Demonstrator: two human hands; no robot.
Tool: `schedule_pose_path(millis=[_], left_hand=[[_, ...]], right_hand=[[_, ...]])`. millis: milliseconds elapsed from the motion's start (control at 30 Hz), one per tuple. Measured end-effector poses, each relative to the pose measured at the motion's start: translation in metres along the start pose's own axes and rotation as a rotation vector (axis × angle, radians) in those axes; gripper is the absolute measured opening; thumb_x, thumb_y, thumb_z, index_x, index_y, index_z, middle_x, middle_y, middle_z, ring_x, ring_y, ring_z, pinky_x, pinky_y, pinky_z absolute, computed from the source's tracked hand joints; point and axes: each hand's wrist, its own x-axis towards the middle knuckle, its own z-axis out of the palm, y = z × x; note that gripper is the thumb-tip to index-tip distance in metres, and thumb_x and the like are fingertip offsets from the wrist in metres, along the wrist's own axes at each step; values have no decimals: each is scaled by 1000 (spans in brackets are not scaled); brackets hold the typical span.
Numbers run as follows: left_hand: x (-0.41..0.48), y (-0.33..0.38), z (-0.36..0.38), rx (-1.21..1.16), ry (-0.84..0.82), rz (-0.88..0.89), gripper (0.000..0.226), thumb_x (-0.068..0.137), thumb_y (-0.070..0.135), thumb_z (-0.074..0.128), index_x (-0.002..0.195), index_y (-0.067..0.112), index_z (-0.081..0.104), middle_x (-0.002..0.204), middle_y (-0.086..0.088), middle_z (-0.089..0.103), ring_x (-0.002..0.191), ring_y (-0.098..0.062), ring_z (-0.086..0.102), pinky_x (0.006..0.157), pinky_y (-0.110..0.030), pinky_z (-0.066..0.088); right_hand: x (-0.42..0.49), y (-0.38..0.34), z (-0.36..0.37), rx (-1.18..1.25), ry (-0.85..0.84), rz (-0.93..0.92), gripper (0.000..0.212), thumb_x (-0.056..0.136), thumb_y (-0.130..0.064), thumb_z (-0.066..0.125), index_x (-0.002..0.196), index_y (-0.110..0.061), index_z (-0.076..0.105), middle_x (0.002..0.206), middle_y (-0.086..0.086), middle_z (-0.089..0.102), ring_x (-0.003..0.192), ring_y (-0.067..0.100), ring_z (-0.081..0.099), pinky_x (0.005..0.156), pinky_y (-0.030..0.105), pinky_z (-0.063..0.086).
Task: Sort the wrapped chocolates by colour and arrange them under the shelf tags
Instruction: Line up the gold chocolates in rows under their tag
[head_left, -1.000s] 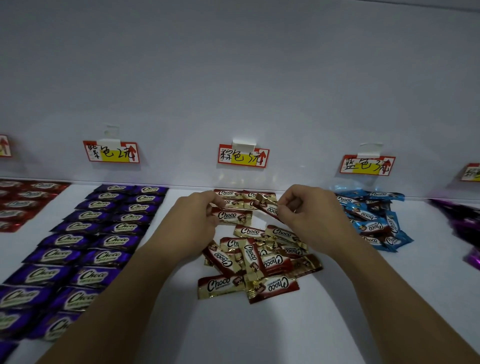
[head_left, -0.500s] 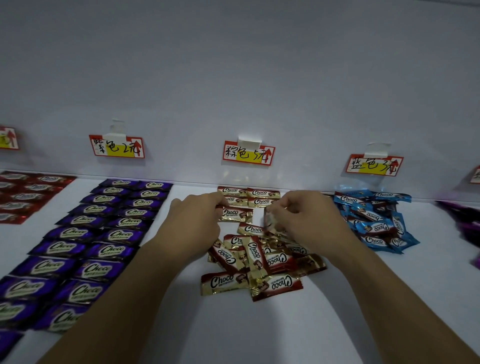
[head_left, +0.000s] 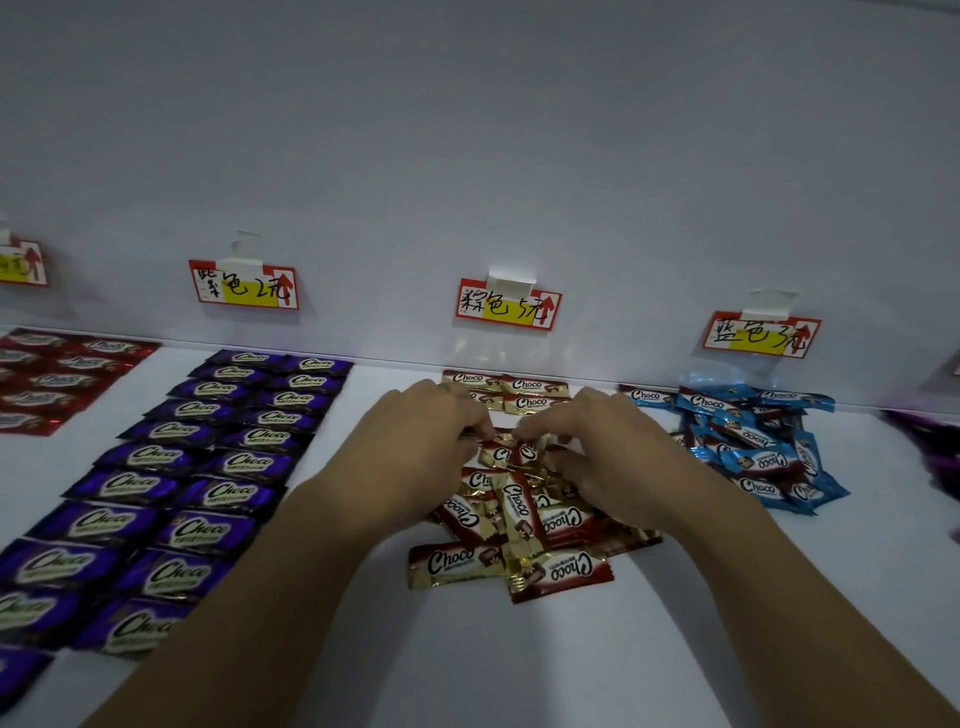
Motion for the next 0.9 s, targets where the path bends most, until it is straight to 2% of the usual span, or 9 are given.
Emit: schedule_pose_path(millis=[300, 467, 700, 900], left_hand=[[2, -5, 4, 22, 10, 14, 26, 98, 26, 47, 118, 32, 63, 124, 10, 55, 110, -13, 48, 95, -36, 43], [3, -3, 5, 53, -3, 27, 31, 101, 27, 41, 125, 34, 58, 128, 9, 52, 115, -14, 46, 97, -36, 42], [1, -3, 1, 41, -30, 35, 26, 100, 38, 39, 115, 36, 60, 120, 12, 52, 110, -13, 47, 95, -36, 37], [-2, 1, 1, 64, -43, 5, 27, 100, 41, 38, 119, 34, 55, 124, 11, 52, 113, -12, 46, 99, -37, 32]], right_hand=[[6, 1, 5, -61, 54, 38, 27, 92, -45, 55, 115, -36, 67, 117, -11, 62, 102, 9, 53, 83, 28, 46], [6, 1, 6, -71, 141, 91, 20, 91, -41, 59, 107, -35, 69, 109, -12, 62, 96, 7, 52, 80, 28, 47], [7, -1, 6, -102, 169, 138, 17, 93, -37, 57, 104, -34, 69, 105, -12, 64, 92, 8, 54, 79, 29, 49], [1, -6, 4, -94, 96, 70, 25, 94, -32, 52, 113, -34, 68, 118, -12, 62, 103, 10, 54, 88, 33, 50]])
